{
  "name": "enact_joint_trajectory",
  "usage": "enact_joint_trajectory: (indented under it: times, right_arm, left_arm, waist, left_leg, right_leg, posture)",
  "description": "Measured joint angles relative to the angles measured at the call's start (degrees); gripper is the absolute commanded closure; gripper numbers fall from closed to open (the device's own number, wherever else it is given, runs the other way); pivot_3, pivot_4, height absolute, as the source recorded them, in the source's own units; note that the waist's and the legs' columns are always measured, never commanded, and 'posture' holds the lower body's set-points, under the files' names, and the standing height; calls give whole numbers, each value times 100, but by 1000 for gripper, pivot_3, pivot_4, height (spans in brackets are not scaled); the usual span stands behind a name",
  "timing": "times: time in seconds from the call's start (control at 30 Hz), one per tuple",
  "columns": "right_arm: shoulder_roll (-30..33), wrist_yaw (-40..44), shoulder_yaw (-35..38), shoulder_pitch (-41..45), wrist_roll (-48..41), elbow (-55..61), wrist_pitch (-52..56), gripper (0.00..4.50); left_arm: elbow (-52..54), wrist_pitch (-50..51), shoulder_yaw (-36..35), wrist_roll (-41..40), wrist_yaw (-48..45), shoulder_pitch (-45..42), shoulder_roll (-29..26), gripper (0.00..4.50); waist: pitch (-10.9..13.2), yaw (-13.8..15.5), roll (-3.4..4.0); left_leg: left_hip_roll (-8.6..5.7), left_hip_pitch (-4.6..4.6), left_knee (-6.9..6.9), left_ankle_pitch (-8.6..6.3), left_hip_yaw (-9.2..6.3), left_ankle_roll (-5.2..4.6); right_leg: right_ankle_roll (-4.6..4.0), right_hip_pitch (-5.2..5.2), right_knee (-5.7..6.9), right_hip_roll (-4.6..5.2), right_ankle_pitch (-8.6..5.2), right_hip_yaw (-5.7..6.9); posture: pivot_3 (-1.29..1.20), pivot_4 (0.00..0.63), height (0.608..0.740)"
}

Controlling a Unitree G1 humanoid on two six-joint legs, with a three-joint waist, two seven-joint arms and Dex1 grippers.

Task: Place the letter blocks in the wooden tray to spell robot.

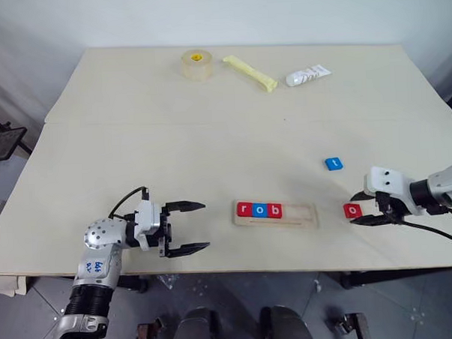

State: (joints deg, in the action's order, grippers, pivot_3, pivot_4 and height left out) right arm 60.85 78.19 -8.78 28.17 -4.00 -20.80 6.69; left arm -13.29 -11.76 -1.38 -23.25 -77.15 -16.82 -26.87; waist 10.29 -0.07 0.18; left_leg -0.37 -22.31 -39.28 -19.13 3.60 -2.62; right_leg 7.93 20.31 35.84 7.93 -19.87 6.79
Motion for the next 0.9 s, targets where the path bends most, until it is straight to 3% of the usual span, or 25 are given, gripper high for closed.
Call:
enact_joint_trajectory:
  times: [0.03,0.07,0.3,0.57,0.7,0.9]
  right_arm:
    - [-3,-3,3,0,1,10,6,2994]
    - [-4,-12,7,-1,5,23,25,3053]
    - [20,-150,179,-128,1,347,402,3051]
    - [358,-134,619,-73,-513,1973,1978,3051]
    - [240,-101,455,252,-894,2845,2861,3051]
    - [-474,-419,-499,775,-774,3105,3494,3051]
  left_arm:
    - [4,0,1,0,5,0,0,0]
    - [4,0,2,0,10,-4,1,0]
    - [-188,-25,44,0,-39,-253,77,0]
    - [-776,-231,123,5,-258,-715,190,0]
    - [-1059,-358,144,24,-375,-898,219,0]
    - [-1194,-459,174,36,-384,-986,322,0]
  waist:
    - [0,0,0]
    - [0,0,0]
    - [0,13,1]
    - [1,14,3]
    - [1,6,2]
    - [1,14,2]
  left_leg:
    - [0,0,0,0,1,0]
    - [0,0,0,0,1,0]
    - [-1,-2,-3,0,1,0]
    - [0,-5,-1,0,-2,0]
    - [0,-6,-1,0,-4,0]
    - [-7,-12,-1,0,-10,0]
  right_leg:
    - [0,0,0,0,0,0]
    - [0,0,0,0,0,-1]
    - [0,1,0,1,0,0]
    - [0,6,1,0,0,3]
    - [0,7,1,0,0,3]
    - [0,12,3,6,0,8]
  posture:
    - [0,150,740]
    - [0,150,740]
    - [0,150,740]
    - [0,150,740]
    - [0,150,740]
    - [0,150,740]
